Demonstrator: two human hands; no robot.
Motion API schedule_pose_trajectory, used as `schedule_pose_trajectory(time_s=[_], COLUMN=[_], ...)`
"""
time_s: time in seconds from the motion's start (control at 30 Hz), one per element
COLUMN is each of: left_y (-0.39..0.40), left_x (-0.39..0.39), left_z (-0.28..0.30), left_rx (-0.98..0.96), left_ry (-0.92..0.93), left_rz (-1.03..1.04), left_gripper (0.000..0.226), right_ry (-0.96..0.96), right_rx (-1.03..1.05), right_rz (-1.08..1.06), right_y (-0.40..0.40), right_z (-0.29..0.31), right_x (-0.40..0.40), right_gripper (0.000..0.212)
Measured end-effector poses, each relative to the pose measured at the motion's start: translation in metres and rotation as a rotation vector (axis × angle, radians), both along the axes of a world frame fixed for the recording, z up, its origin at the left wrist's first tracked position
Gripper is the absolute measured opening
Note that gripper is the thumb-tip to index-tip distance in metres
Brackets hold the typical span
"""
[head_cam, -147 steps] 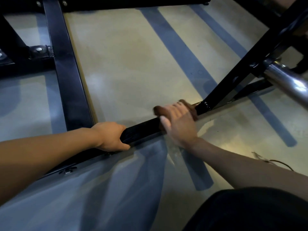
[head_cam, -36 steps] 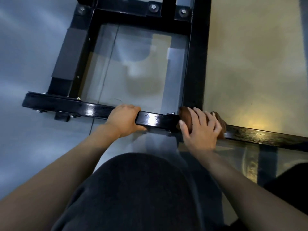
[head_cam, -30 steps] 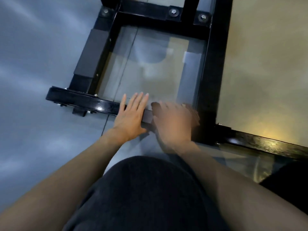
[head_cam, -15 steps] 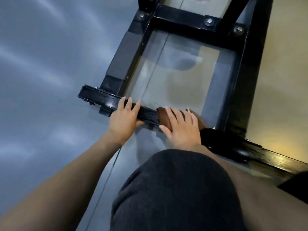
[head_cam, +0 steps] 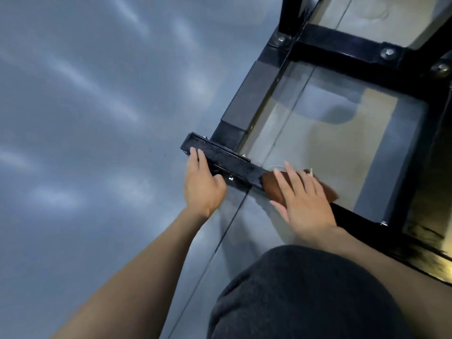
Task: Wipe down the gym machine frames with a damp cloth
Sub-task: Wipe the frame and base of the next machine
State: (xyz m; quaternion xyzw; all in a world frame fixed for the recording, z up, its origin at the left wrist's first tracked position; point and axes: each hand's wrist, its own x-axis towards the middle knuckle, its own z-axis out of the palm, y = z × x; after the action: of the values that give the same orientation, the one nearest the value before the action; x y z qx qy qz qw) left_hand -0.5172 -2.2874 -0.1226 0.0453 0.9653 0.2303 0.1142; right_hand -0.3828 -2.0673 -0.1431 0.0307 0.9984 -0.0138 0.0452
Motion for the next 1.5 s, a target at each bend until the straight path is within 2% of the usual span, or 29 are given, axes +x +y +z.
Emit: schedule_pose_trajectory(time_s=[0.17,0.27,0.37,0.57,0.63,0.73,0.83,0.9,1.07,1.2,1.3,1.37,1.5], left_y=[-0.017,-0.044,-0.071,-0.073,-0.065,-0.036,0.009,0.042,0.132,0.203,0.245,0.264,0.269], left_x=[-0.011,-0.015,0.002,0.049,0.052,0.047,0.034,0.032,0.048,0.082,0.110,0.132,0.149], left_z=[0.002,-0.003,-0.019,-0.032,-0.029,-0.015,0.003,0.006,0.011,0.019,0.022,0.021,0.014], left_rx=[0.038,0.139,0.151,0.170,0.173,0.153,0.047,-0.005,-0.136,-0.213,-0.166,-0.203,-0.325], left_ry=[0.097,0.160,0.089,-0.017,-0.026,0.003,0.186,0.276,0.295,0.166,-0.158,-0.343,-0.307], left_rz=[0.005,0.251,0.472,0.592,0.564,0.540,0.421,0.231,-0.158,-0.435,-0.539,-0.605,-0.685], left_gripper=[0.054,0.046,0.039,0.037,0.036,0.033,0.035,0.038,0.028,0.037,0.055,0.064,0.063], right_ry=[-0.045,-0.029,0.000,0.006,0.016,0.039,0.031,-0.007,0.037,0.027,0.017,0.017,0.017], right_rx=[-0.039,-0.037,-0.017,-0.058,-0.082,-0.079,-0.078,-0.078,-0.022,0.019,0.067,0.080,0.130], right_rz=[0.129,0.156,0.178,0.213,0.223,0.202,0.212,0.204,0.126,0.061,-0.017,-0.102,-0.324], right_y=[-0.058,-0.083,-0.097,-0.155,-0.150,-0.105,-0.051,-0.023,0.024,0.082,0.126,0.151,0.198], right_z=[-0.005,-0.006,-0.008,-0.003,-0.004,-0.006,-0.004,0.000,-0.003,-0.001,0.000,0.000,0.002], right_x=[-0.091,-0.119,-0.138,-0.207,-0.203,-0.146,-0.084,-0.050,0.023,0.110,0.171,0.214,0.302], right_gripper=[0.083,0.081,0.079,0.074,0.075,0.077,0.078,0.081,0.075,0.072,0.070,0.074,0.076])
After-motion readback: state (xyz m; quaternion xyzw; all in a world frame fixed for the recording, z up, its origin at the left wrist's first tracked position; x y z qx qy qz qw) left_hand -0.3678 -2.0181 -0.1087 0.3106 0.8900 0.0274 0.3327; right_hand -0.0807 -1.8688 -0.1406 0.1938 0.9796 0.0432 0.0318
